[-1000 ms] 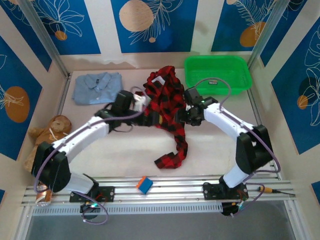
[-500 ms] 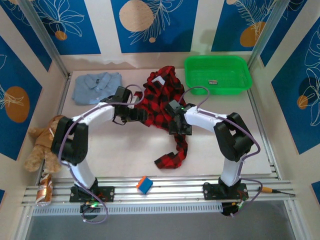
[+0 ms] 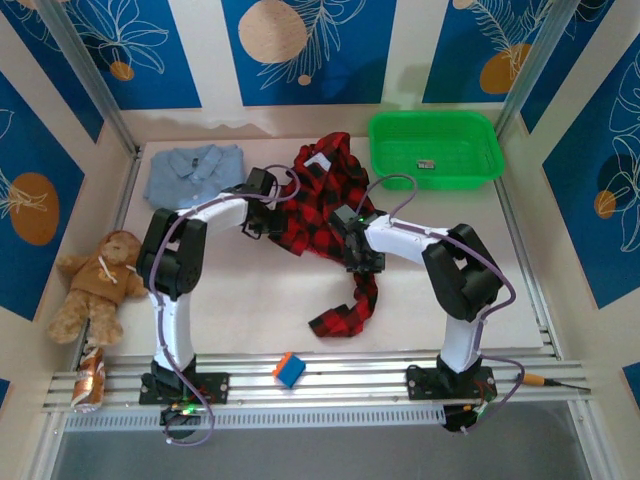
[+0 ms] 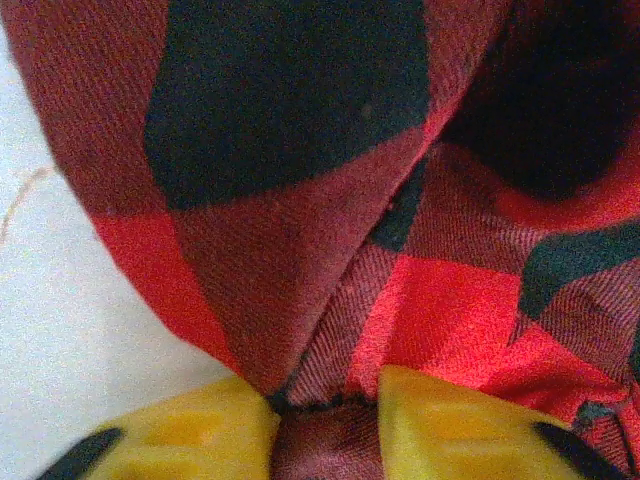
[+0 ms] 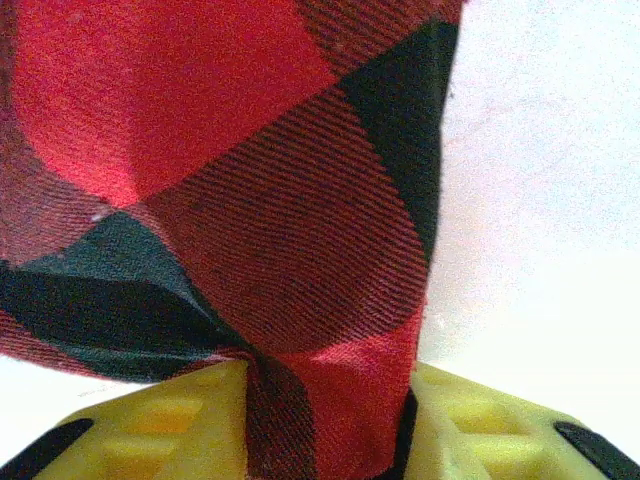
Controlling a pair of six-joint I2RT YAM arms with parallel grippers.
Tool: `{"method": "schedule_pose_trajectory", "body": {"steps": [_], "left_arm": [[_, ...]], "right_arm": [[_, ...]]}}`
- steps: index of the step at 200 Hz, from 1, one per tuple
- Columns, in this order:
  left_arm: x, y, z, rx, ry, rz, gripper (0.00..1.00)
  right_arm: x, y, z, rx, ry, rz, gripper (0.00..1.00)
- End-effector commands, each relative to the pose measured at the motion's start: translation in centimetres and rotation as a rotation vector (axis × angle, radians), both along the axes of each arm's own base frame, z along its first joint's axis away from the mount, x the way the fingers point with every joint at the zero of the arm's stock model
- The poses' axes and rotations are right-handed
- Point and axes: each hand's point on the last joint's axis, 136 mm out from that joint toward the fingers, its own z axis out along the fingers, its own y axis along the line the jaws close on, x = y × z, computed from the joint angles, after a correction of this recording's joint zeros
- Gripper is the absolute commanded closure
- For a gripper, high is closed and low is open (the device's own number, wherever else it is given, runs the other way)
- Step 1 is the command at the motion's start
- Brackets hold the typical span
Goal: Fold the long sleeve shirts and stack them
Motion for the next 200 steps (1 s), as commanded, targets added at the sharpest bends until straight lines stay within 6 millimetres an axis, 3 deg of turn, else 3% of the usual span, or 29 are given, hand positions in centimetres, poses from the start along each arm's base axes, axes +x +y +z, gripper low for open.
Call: {"method": "schedule_pose_trajectory", "body": {"steps": [1,14,57,83,107,142,171,200], "left_arm": [[0.2,-0.6,1.5,-0.019,-0.041,-0.01,0.84],[0.1,-0.4,3.7,-0.038,-0.086,-0.009,0.9],[-0.9,1.3,13.4,-0.127,-0.24,-0.002,0.96],[-1.4,2.5,18.2,-0.202,-0.293,0.008,0.96],[-1.8,3.7,21.8,-0.293,-0.319,0.014,0.95],[-2.6,6.3,22.7,-0.298,-0.317,0.024,0.94],[-3.1,8.6,22.3,-0.302,-0.311,0.063,0.95],[-0.9,11.9,23.1,-0.285,-0.345,0.158,0.96]], "right_arm": [[-1.4,-1.7,-0.8,-0.067,0.035,-0.024,0.74],[-1.5,-1.9,-0.2,-0.066,0.013,-0.028,0.82],[-2.1,-2.9,4.2,-0.027,-0.091,-0.01,1.0],[-2.9,-3.1,6.5,0.028,-0.123,0.013,1.0],[-4.0,-4.3,7.5,0.008,-0.123,0.018,1.0],[-4.9,-5.6,6.9,0.02,-0.109,-0.003,1.0],[-5.6,-5.0,6.1,0.054,-0.089,0.012,1.0],[-6.7,-4.3,4.9,0.046,-0.038,0.036,1.0]]}}
